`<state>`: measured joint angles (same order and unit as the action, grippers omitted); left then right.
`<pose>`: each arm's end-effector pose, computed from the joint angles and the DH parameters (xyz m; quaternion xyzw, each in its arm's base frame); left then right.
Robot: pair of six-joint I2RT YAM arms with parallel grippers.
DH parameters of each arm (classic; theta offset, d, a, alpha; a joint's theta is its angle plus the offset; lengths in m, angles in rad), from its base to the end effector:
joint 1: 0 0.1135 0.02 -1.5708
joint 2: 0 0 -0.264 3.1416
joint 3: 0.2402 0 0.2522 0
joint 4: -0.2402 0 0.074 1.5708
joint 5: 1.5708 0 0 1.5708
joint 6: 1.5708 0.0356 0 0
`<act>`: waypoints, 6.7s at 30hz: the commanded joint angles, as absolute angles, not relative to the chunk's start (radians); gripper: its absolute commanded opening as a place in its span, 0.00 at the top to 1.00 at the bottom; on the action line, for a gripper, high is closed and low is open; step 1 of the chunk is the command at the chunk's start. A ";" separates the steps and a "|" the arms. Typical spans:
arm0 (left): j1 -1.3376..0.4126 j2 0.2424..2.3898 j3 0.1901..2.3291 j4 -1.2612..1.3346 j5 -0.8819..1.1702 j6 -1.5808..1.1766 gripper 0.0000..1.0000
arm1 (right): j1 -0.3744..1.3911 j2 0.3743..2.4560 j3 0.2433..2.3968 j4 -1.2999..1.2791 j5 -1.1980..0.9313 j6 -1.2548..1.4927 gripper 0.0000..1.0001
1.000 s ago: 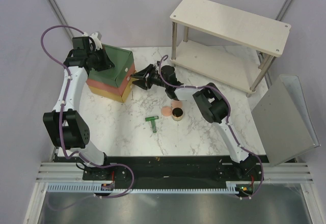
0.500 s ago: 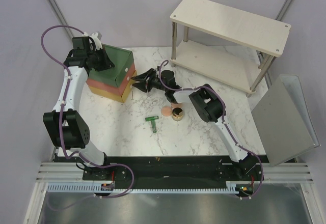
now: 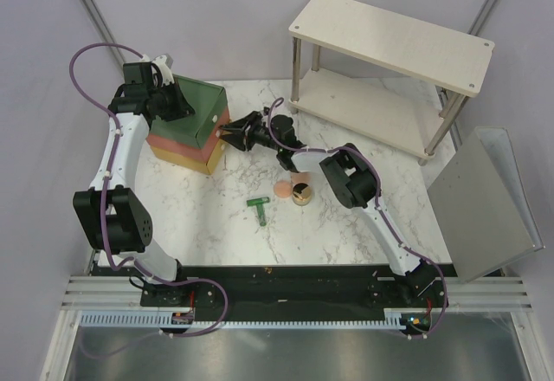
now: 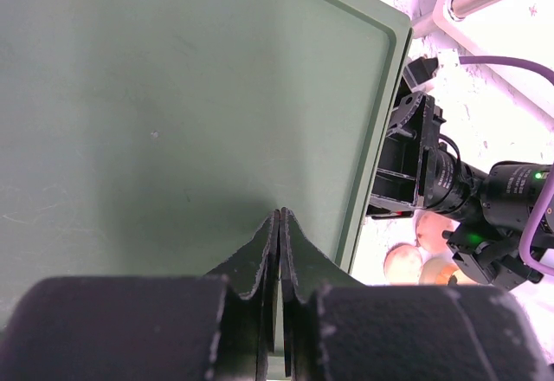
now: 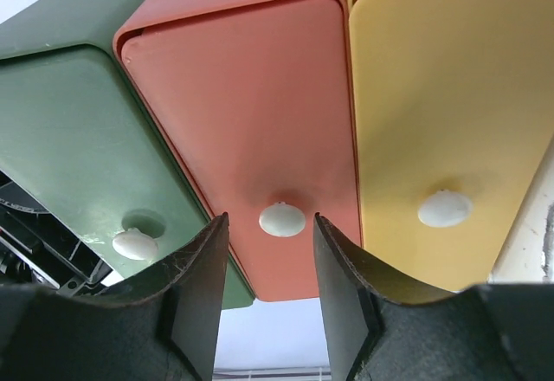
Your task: Organize the makeup
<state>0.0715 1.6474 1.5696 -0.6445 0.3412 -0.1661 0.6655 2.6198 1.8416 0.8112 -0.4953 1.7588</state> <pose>0.3697 0.0145 0.3464 -0.0370 0.9001 -0.1737 0.3979 0.4385 0.3657 0.1193 0.1999 0.6675 0.7122 0.0850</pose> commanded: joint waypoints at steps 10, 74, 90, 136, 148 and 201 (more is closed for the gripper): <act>0.067 1.723 1.479 -0.884 0.252 -0.109 0.92 | 0.693 2.672 1.924 0.819 -0.479 1.775 0.57; 0.067 1.732 1.477 -0.884 0.233 -0.094 0.90 | 0.515 2.071 1.301 0.387 -0.577 1.198 0.34; 0.067 1.736 1.473 -0.885 0.236 -0.094 0.87 | 0.709 1.945 1.514 -0.640 -0.293 0.410 0.24; 0.067 1.693 1.404 -0.882 0.232 -0.080 0.84 | 0.943 1.850 1.365 -0.742 -0.006 0.282 1.00; 0.067 1.694 1.408 -0.879 0.239 -0.083 0.84 | 0.864 1.851 1.748 -0.719 0.066 0.236 1.00; 0.066 1.657 1.347 -0.868 0.245 -0.095 0.84 | 0.756 1.957 1.428 -0.170 -0.336 -0.031 0.07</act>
